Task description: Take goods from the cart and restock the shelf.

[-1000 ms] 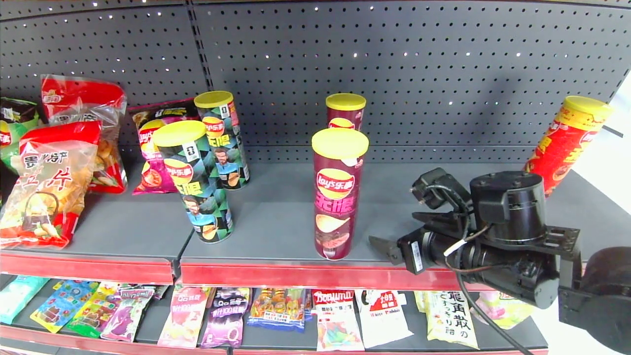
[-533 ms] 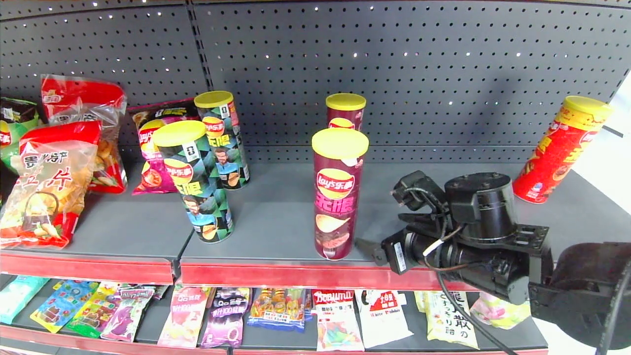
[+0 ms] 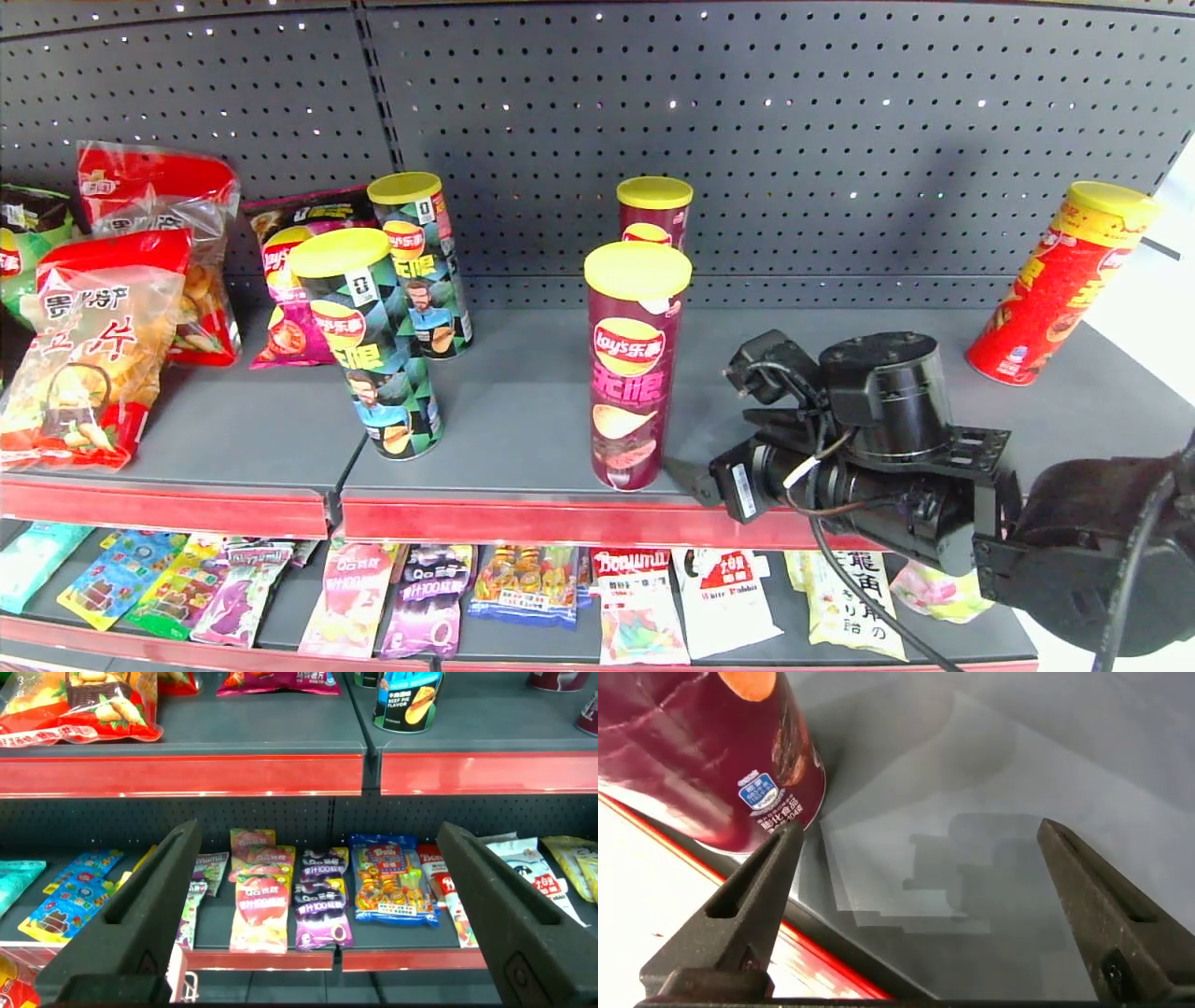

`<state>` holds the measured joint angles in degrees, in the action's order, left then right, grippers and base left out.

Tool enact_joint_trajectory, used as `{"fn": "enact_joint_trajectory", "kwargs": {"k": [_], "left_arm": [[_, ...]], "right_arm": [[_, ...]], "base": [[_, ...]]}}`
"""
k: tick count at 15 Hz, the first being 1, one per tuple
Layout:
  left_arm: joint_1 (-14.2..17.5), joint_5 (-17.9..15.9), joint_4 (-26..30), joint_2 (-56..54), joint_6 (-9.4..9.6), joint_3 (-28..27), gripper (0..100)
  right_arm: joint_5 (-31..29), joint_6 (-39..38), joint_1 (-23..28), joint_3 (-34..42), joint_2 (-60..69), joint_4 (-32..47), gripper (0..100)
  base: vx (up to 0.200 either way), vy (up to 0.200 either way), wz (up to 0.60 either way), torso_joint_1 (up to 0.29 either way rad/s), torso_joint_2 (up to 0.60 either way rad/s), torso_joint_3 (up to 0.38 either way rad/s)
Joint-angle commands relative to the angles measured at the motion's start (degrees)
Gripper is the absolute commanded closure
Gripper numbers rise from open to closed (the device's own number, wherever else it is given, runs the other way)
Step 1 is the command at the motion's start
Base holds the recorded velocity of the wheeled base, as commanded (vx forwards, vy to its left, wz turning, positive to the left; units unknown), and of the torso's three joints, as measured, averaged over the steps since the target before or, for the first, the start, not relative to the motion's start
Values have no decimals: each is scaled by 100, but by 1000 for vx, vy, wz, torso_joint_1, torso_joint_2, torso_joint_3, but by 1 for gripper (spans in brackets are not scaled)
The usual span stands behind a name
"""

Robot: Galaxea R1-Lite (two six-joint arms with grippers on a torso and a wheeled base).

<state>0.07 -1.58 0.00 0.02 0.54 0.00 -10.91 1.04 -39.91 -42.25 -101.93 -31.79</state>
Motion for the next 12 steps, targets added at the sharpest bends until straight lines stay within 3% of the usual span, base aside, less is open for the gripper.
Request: {"fn": "enact_joint_trajectory", "kwargs": {"k": [1, 6, 9, 12], "left_arm": [[1, 0, 0, -2, -1, 0, 0], [1, 0, 0, -2, -1, 0, 0], [1, -9, 0, -2, 8, 0, 0], [1, -26, 0, -2, 17, -9, 0]], "right_arm": [[1, 2, -25, 7, -12, -2, 0], [-60, -16, 10, 235, 331, -2, 0], [-368, -25, 80, 595, 1685, 6, 0], [-394, 178, 520, 1052, 3003, 147, 0]], "base": [[0, 0, 0, 0, 0, 0], [0, 0, 0, 0, 0, 0], [0, 0, 0, 0, 0, 0], [0, 0, 0, 0, 0, 0]]}}
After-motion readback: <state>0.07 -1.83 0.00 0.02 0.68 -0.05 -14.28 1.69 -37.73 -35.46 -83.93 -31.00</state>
